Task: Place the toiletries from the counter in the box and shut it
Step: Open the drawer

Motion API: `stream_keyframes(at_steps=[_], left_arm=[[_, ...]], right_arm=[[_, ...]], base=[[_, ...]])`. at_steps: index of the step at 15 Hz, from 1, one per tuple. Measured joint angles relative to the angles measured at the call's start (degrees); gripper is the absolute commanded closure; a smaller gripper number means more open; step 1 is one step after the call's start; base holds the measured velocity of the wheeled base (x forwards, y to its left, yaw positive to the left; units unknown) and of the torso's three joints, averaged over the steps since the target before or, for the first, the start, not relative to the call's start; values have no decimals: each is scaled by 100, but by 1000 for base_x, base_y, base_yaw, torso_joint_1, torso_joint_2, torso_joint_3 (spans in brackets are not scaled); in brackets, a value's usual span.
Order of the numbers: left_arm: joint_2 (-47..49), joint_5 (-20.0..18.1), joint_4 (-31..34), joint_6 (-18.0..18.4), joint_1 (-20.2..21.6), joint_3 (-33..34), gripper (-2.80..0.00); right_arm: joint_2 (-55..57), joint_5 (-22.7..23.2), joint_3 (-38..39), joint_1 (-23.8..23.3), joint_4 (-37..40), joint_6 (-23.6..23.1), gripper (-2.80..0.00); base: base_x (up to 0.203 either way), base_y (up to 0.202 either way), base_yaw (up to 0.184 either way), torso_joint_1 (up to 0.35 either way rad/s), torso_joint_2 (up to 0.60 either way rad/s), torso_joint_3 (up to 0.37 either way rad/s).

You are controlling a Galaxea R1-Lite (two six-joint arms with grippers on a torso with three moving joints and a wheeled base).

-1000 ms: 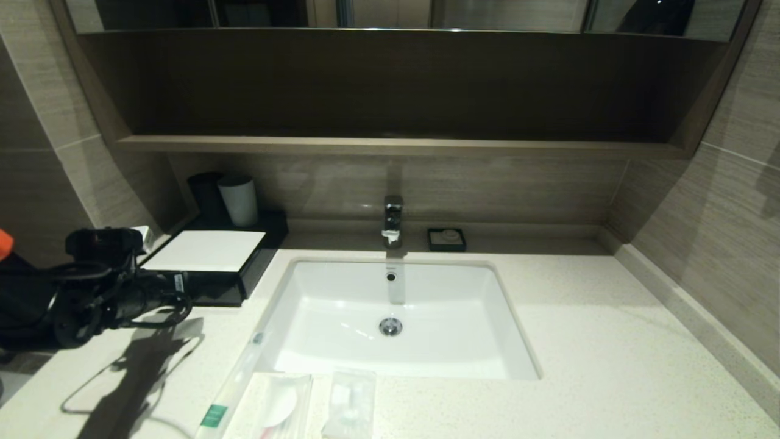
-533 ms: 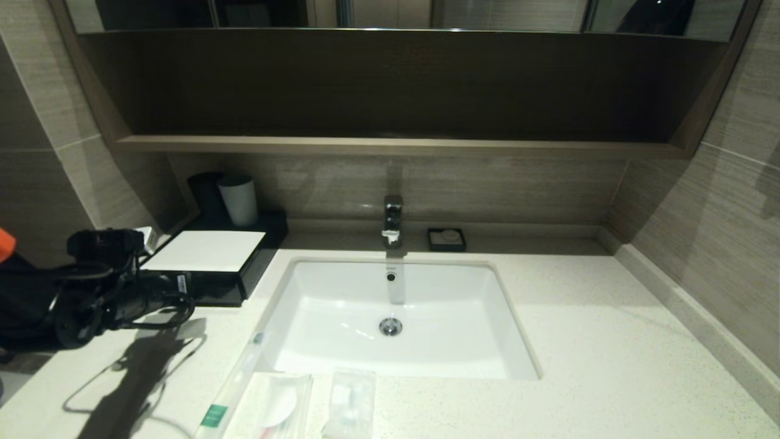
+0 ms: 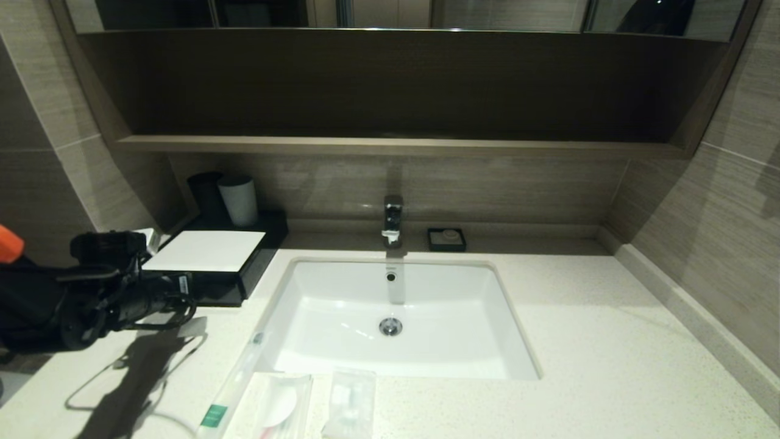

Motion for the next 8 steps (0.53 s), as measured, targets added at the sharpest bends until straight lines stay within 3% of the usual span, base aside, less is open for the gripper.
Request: stream_keyframes(at_steps=[8], left_arm=[[74,2,-49,0,0,-6,0]], right_arm=[[0,0,-2,0,0,0,0]], base=[[0,0,0,0,0,0]])
